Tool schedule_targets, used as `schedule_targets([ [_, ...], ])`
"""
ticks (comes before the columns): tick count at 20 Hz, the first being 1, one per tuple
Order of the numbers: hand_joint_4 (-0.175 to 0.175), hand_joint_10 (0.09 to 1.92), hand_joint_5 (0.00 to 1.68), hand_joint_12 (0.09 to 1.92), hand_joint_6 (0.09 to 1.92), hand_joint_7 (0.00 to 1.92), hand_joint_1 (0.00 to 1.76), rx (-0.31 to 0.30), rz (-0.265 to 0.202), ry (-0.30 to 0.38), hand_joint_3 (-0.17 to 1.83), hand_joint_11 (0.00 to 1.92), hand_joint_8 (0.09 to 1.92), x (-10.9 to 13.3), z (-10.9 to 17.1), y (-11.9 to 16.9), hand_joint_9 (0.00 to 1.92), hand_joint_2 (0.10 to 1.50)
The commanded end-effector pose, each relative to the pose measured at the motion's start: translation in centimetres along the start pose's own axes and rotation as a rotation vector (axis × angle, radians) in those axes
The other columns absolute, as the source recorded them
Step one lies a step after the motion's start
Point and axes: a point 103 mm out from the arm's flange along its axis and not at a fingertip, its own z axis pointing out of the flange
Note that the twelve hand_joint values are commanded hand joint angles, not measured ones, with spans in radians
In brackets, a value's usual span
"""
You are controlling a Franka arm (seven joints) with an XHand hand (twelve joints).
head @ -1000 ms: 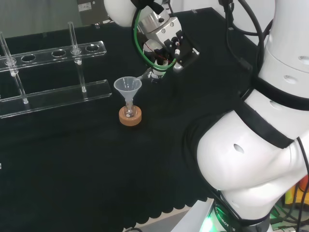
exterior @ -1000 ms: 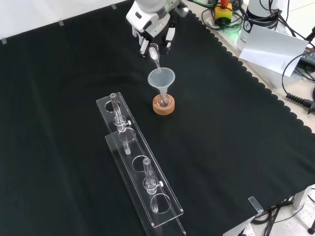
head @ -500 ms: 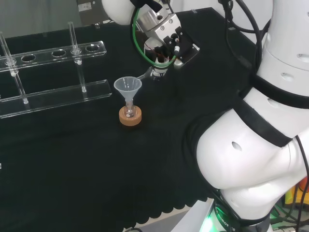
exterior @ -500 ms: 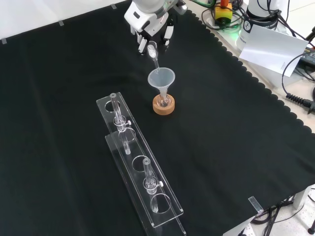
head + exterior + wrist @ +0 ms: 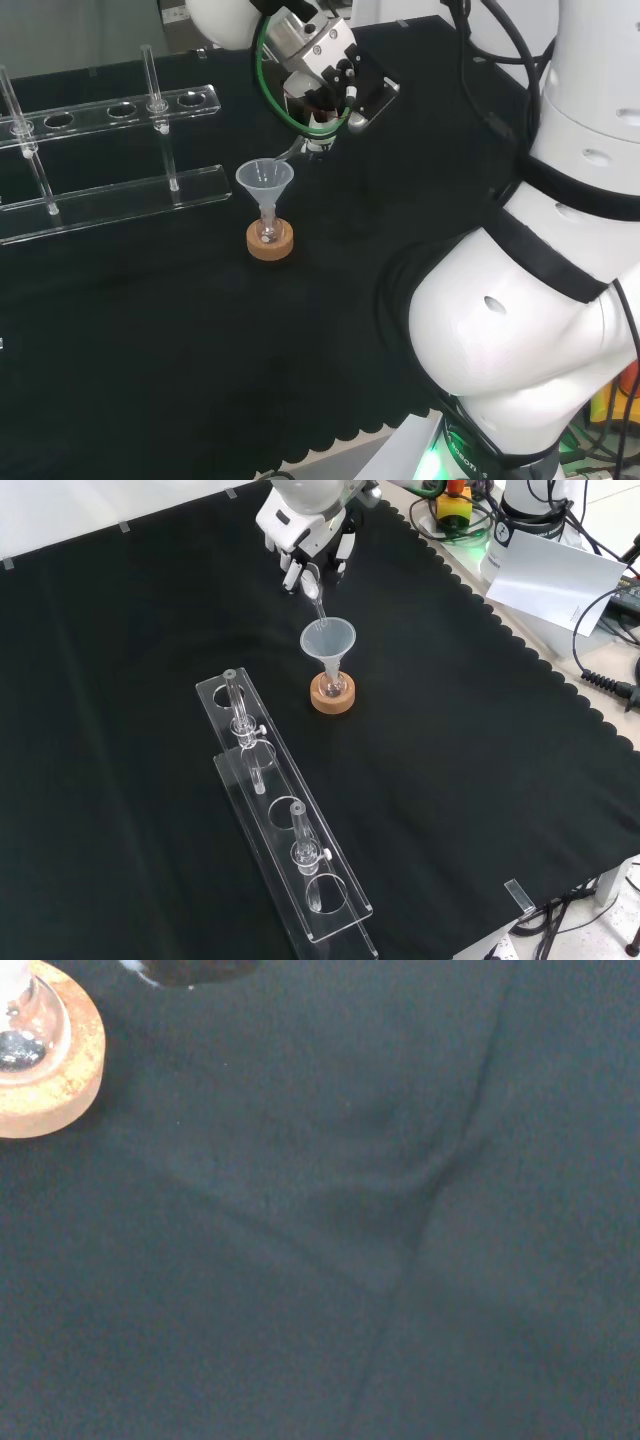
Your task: Pour all the NaCl from the weighing funnel into the round-bottom flask.
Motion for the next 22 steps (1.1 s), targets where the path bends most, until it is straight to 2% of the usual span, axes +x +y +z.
schedule_targets([
  [1,0.175,0.09,1.06,0.81,0.90,1.24,1.05,0.016,-0.004,-0.036,0.03,1.20,0.37,0.3,-0.3,0.1,1.45,1.06],
  [7,0.175,0.09,1.06,0.81,0.90,1.24,1.05,0.030,-0.009,-0.056,0.03,1.20,0.37,0.3,-0.7,0.2,1.45,1.06],
  [22,0.175,0.09,1.07,0.80,0.89,1.24,1.05,0.063,-0.020,-0.228,0.04,1.20,0.37,1.5,-2.0,0.4,1.45,1.06],
])
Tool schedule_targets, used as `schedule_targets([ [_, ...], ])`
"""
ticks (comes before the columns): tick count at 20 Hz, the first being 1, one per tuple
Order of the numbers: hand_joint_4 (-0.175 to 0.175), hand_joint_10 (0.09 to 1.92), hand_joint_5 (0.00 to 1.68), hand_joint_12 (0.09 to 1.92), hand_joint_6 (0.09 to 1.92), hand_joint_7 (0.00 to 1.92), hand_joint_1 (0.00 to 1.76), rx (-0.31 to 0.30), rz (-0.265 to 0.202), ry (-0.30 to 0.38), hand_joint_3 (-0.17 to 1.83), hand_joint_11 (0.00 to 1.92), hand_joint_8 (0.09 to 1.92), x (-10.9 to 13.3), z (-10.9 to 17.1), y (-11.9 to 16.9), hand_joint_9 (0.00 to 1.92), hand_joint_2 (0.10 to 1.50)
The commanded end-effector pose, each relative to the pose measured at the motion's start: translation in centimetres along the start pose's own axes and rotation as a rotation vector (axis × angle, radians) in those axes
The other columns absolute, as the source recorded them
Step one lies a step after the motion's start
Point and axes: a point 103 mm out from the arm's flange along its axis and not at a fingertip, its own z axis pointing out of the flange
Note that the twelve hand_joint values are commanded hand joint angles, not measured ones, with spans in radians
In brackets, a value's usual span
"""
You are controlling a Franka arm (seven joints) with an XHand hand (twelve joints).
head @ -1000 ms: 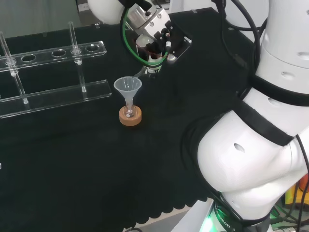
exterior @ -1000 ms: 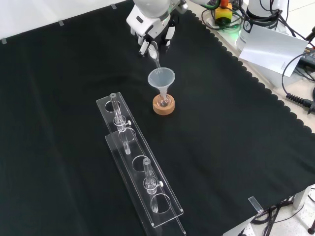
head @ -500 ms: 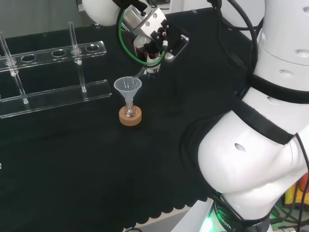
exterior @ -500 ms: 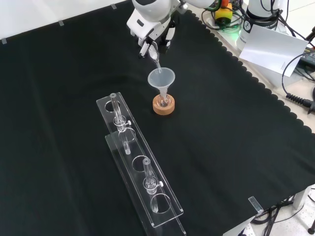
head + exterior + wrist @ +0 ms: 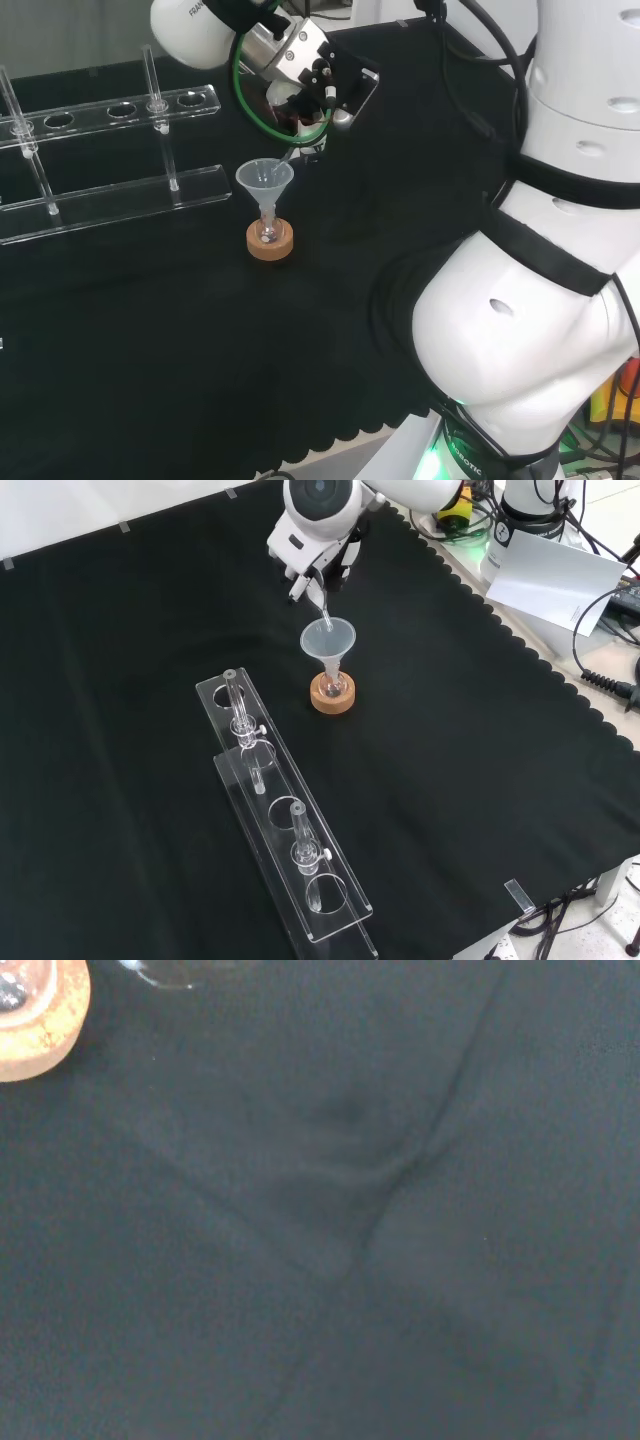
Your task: Pour all the NaCl from the weighing funnel into the round-bottom flask.
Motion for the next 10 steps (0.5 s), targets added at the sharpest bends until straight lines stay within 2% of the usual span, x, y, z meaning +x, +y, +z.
schedule_targets([
  [1,0.175,0.09,1.07,0.80,0.89,1.23,1.05,0.011,0.005,-0.050,0.04,1.20,0.37,0.19,-0.41,0.05,1.45,1.06],
  [10,0.175,0.09,1.07,0.80,0.89,1.23,1.05,0.030,0.009,-0.121,0.04,1.20,0.37,0.25,-0.98,0.00,1.44,1.06],
])
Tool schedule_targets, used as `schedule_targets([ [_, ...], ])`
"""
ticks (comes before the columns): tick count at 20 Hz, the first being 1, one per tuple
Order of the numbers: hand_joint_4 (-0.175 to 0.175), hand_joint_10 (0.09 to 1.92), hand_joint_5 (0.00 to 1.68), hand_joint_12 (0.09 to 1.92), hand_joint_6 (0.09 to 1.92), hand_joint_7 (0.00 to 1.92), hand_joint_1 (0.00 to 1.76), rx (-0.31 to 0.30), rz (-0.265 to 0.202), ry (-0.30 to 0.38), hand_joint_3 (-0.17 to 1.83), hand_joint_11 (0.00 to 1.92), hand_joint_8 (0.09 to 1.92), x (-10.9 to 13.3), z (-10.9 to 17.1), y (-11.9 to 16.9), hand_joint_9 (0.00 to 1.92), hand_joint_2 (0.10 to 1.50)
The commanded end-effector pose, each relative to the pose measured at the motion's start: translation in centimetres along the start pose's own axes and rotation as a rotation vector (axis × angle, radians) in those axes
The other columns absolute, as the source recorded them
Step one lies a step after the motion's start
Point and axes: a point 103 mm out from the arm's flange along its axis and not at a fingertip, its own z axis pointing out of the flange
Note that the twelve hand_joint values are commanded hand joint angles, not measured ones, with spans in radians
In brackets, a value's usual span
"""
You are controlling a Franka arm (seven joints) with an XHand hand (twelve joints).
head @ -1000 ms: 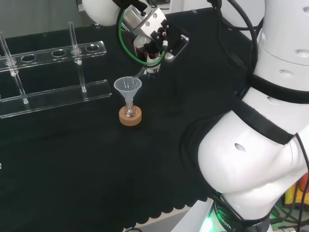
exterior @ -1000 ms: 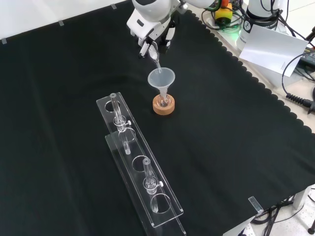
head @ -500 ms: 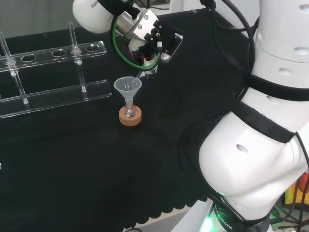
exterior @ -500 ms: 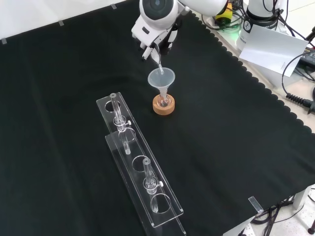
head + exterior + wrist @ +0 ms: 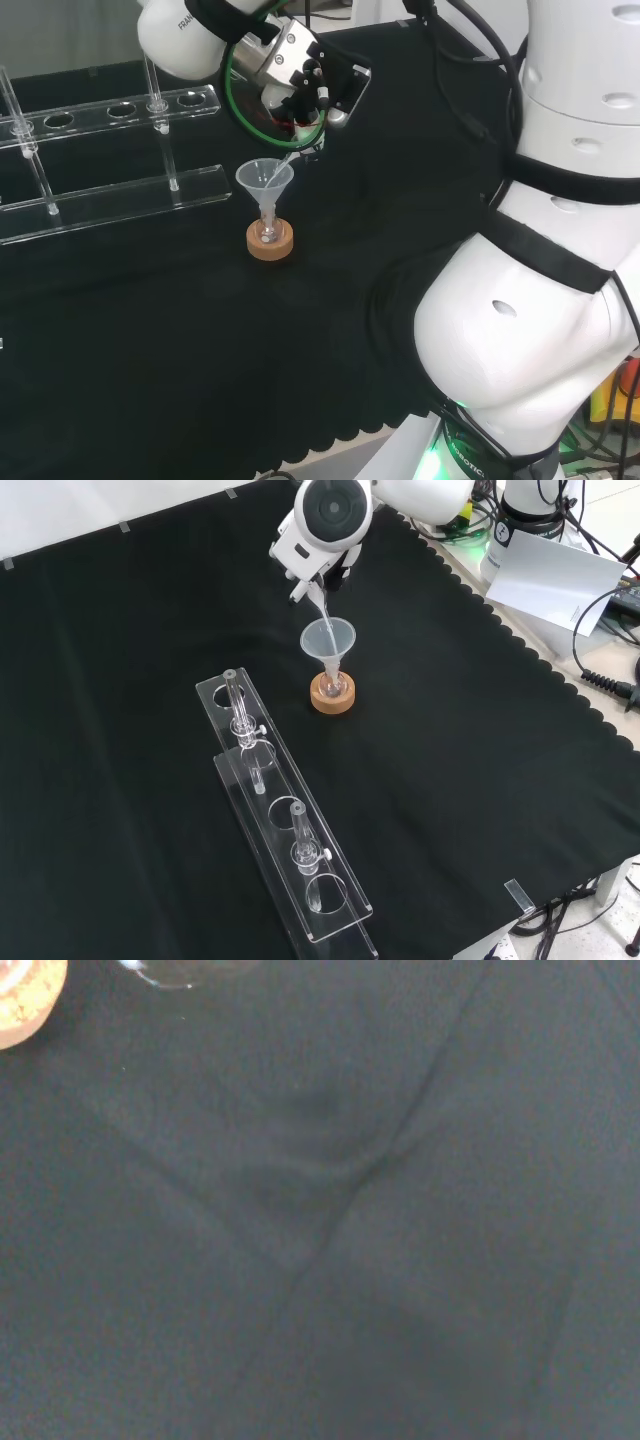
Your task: Pour all the NaCl from the weighing funnel into the round-bottom flask.
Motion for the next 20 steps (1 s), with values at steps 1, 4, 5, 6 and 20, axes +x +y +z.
schedule_targets([
  [1,0.175,0.09,1.07,0.80,0.89,1.23,1.05,0.009,0.001,-0.040,0.04,1.20,0.37,0.1,-0.4,0.0,1.44,1.06],
  [4,0.175,0.09,1.07,0.80,0.89,1.23,1.05,0.012,0.003,-0.051,0.04,1.19,0.37,0.1,-0.6,0.0,1.44,1.05],
  [5,0.175,0.09,1.07,0.80,0.89,1.23,1.05,0.014,0.003,-0.057,0.04,1.19,0.37,0.1,-0.7,0.0,1.44,1.05],
  [6,0.175,0.09,1.07,0.80,0.89,1.23,1.05,0.014,0.002,-0.060,0.04,1.19,0.37,0.1,-0.8,0.0,1.44,1.05],
  [20,0.175,0.09,1.07,0.79,0.89,1.22,1.05,0.030,-0.004,-0.149,0.05,1.20,0.37,0.3,-2.3,0.2,1.44,1.05],
])
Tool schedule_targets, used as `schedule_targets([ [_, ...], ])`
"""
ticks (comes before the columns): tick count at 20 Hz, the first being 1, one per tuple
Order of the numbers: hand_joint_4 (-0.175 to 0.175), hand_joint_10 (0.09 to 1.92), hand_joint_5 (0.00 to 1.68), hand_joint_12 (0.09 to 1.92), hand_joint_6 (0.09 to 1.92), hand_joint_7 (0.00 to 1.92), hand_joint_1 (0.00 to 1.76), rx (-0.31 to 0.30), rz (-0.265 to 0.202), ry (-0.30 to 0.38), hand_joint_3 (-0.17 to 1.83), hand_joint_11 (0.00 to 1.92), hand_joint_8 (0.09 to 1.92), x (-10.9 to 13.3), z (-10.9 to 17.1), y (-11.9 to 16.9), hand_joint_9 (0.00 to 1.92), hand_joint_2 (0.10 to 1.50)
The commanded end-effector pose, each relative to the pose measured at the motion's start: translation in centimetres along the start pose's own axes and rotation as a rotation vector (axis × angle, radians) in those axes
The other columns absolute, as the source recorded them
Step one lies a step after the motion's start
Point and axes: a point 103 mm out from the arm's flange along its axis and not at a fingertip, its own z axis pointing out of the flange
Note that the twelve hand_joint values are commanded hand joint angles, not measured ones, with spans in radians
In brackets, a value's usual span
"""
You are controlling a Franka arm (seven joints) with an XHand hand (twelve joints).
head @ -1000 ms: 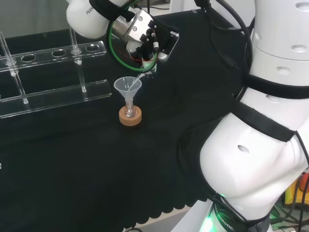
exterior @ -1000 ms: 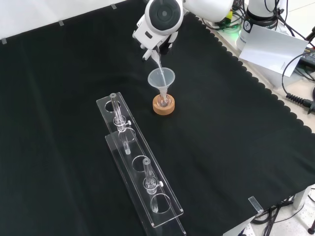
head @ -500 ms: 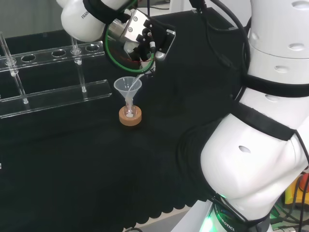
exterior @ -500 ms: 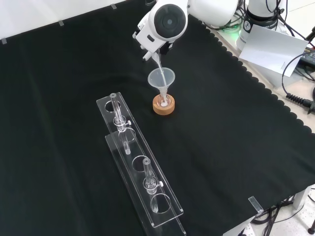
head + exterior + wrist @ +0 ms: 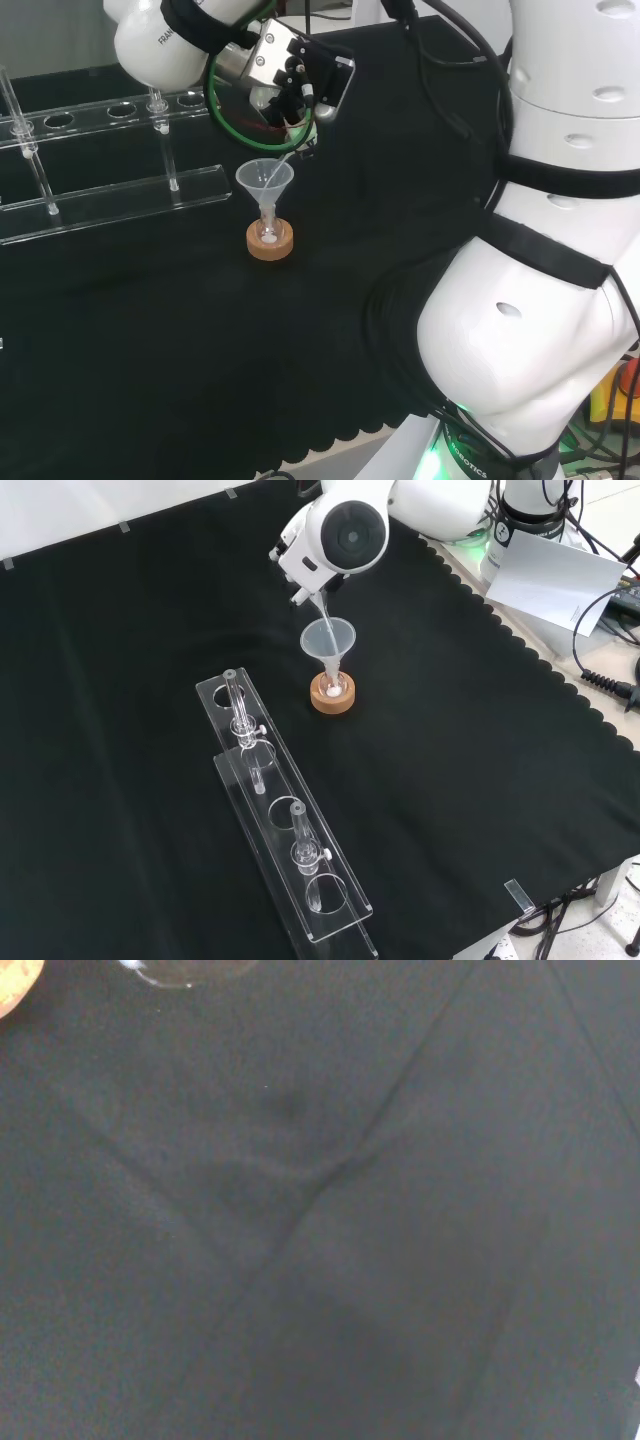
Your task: Pour all the NaCl from the weighing funnel into the round-bottom flask.
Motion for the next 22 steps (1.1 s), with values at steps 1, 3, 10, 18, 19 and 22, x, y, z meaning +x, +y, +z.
schedule_targets([
  [1,0.175,0.09,1.07,0.79,0.89,1.22,1.05,0.007,-0.001,-0.048,0.05,1.20,0.37,0.1,-0.6,0.1,1.44,1.05],
  [3,0.175,0.09,1.07,0.79,0.89,1.22,1.05,0.010,-0.003,-0.074,0.05,1.20,0.37,0.0,-1.0,0.1,1.44,1.05],
  [10,0.175,0.09,1.08,0.79,0.88,1.22,1.05,0.023,0.004,-0.140,0.06,1.20,0.37,-0.2,-1.9,-0.3,1.44,1.05],
  [18,0.175,0.09,1.08,0.79,0.88,1.22,1.05,0.027,0.010,-0.177,0.06,1.19,0.37,-0.2,-2.4,-0.3,1.44,1.04],
  [19,0.175,0.09,1.08,0.79,0.88,1.22,1.05,0.029,0.012,-0.182,0.06,1.19,0.37,-0.2,-2.5,-0.3,1.44,1.04],
  [22,0.175,0.09,1.08,0.79,0.88,1.22,1.05,0.035,0.016,-0.205,0.06,1.19,0.37,0.0,-2.9,-0.3,1.44,1.04],
])
